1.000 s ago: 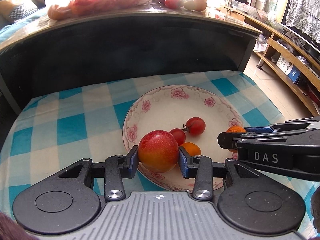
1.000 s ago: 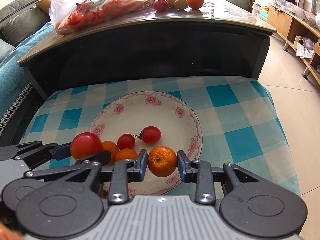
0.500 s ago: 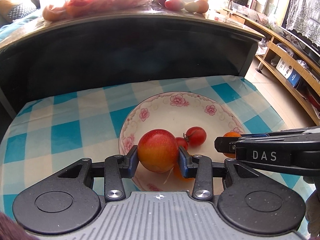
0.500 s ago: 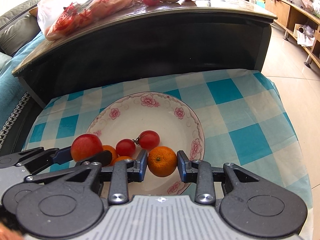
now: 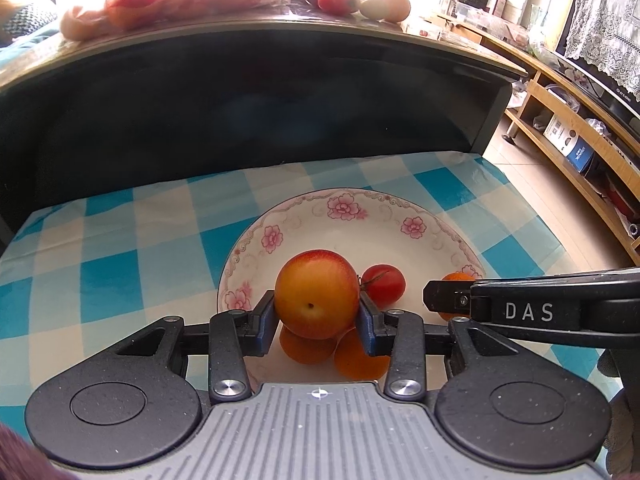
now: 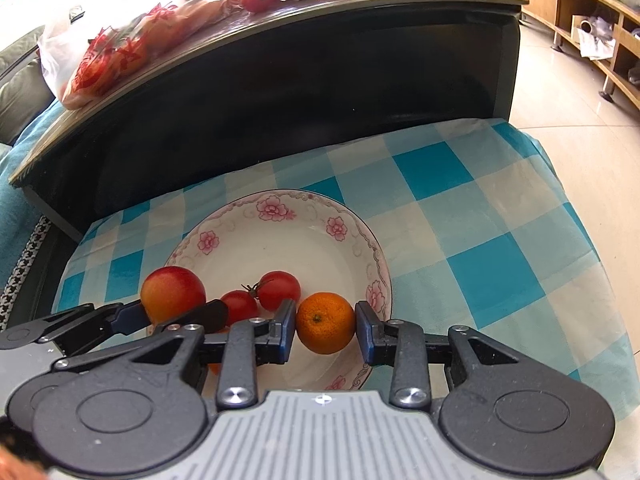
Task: Organize fruits
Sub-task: 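Lower the apple and mandarin into the bowl and open both grippers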
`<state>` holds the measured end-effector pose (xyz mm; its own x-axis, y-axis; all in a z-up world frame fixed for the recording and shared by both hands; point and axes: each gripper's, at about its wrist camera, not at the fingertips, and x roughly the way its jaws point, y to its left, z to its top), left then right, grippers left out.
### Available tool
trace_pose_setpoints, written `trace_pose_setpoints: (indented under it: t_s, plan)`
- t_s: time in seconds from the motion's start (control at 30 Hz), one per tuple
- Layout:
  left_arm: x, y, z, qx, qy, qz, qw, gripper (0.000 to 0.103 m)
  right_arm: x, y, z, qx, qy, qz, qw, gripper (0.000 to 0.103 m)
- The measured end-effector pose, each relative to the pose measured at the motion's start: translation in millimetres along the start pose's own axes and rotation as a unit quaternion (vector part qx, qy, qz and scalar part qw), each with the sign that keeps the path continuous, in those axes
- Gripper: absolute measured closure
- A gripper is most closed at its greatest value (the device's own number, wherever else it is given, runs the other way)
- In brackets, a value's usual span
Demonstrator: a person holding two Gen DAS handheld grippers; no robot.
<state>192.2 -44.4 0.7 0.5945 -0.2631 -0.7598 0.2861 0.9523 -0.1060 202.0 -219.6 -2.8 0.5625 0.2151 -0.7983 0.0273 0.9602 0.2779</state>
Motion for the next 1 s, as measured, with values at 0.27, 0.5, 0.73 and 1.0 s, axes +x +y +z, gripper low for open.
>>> trace_pose_setpoints:
  t_s: [0.27,0.5,0.73,1.0]
  plan:
    - [-2.9,1.2,1.7,-0.007,-0.001,-0.003,1.0,0.055,-2.8,0.9,0.0,0.002,-0.002,0.002,1.0,0.065]
    - [-5.2,2.3,1.5,-0.009,-0.002,-0.004,0.9999,0.054,-3.7,-1.1,0.9,0.009,-0.004,0.006,1.0,0.065]
    - [-12.6,0.8,-1.0,-0.003,-0.003,0.002,1.0,0.051,-8.6,0.6,0.6,0.007,-0.009,0.008,1.0,0.065]
    - [-32.3,-17.3,-10.7,0.053,-0.021,0.025,0.9981,0.047,-22.7,17.6,-4.0,-0.023,-0.023,0.011,0.999,0.06]
